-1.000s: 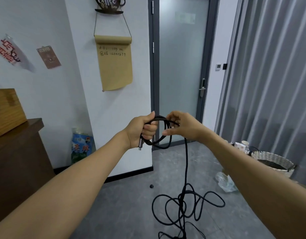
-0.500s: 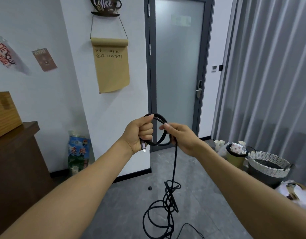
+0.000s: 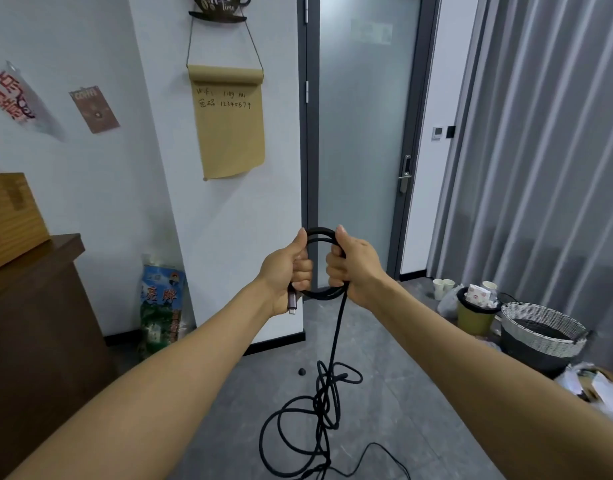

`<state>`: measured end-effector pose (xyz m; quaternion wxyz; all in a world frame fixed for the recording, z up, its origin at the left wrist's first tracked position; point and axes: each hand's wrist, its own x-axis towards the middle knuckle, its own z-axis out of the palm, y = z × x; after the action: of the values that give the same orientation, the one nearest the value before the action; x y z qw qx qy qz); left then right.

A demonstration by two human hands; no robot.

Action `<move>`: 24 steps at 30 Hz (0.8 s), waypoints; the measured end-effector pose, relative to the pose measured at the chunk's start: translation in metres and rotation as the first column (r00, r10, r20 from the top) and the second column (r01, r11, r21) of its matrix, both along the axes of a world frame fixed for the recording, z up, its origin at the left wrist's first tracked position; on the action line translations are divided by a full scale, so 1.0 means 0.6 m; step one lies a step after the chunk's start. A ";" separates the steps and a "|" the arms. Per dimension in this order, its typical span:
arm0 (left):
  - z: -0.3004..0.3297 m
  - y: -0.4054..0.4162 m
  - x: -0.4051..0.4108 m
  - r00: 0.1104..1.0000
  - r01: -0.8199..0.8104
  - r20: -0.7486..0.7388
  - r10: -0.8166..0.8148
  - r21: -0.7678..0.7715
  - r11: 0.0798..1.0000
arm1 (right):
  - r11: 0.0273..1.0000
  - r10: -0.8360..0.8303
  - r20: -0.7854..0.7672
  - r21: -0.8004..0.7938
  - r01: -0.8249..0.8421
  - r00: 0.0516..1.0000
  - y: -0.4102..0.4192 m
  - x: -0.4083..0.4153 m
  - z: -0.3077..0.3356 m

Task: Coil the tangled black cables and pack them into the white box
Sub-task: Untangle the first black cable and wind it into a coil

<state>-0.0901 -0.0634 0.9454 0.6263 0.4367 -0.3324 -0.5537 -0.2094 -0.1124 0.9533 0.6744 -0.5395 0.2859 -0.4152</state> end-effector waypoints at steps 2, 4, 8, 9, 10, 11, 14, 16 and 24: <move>-0.004 -0.001 -0.001 0.999 -0.028 -0.019 0.028 0.008 1.000 | 0.999 -0.007 -0.005 0.033 0.007 1.000 -0.001 0.003 -0.002; -0.002 0.000 0.000 0.997 -0.067 -0.031 0.067 -0.011 0.998 | 1.000 -0.005 -0.002 0.023 0.005 1.000 -0.001 0.003 -0.005; 0.009 0.000 0.015 0.982 -0.171 -0.099 0.164 -0.071 0.983 | 0.992 0.117 -0.108 -0.026 -0.121 0.987 -0.004 -0.011 -0.025; 0.012 -0.001 0.022 0.974 -0.200 -0.125 0.189 -0.082 0.976 | 0.986 0.151 -0.192 -0.035 -0.161 0.970 -0.004 -0.016 -0.036; 0.015 -0.001 0.030 0.966 -0.228 -0.146 0.213 -0.089 0.970 | 0.978 0.173 -0.289 -0.060 -0.198 0.942 -0.004 -0.022 -0.050; 0.018 -0.002 0.038 0.958 -0.254 -0.160 0.238 -0.090 0.963 | 0.968 0.183 -0.366 -0.095 -0.232 0.913 -0.003 -0.027 -0.064; 0.026 0.000 0.061 0.928 -0.342 -0.181 0.324 -0.073 0.937 | 0.963 0.085 -0.422 -0.196 -0.182 0.902 -0.015 -0.038 -0.100; 0.028 0.001 0.080 0.896 -0.413 -0.202 0.397 -0.047 0.909 | 0.963 -0.044 -0.451 -0.255 -0.082 0.891 -0.033 -0.051 -0.114; 0.027 0.003 0.118 0.761 -0.648 -0.026 0.648 -0.066 0.758 | 0.861 -0.373 -0.500 -0.500 0.091 0.781 -0.052 -0.064 -0.103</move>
<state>-0.0195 -0.0617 0.9618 0.7946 0.5015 -0.1800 -0.2912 -0.2477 -0.1434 0.8917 0.3525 -0.7400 0.4400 -0.3669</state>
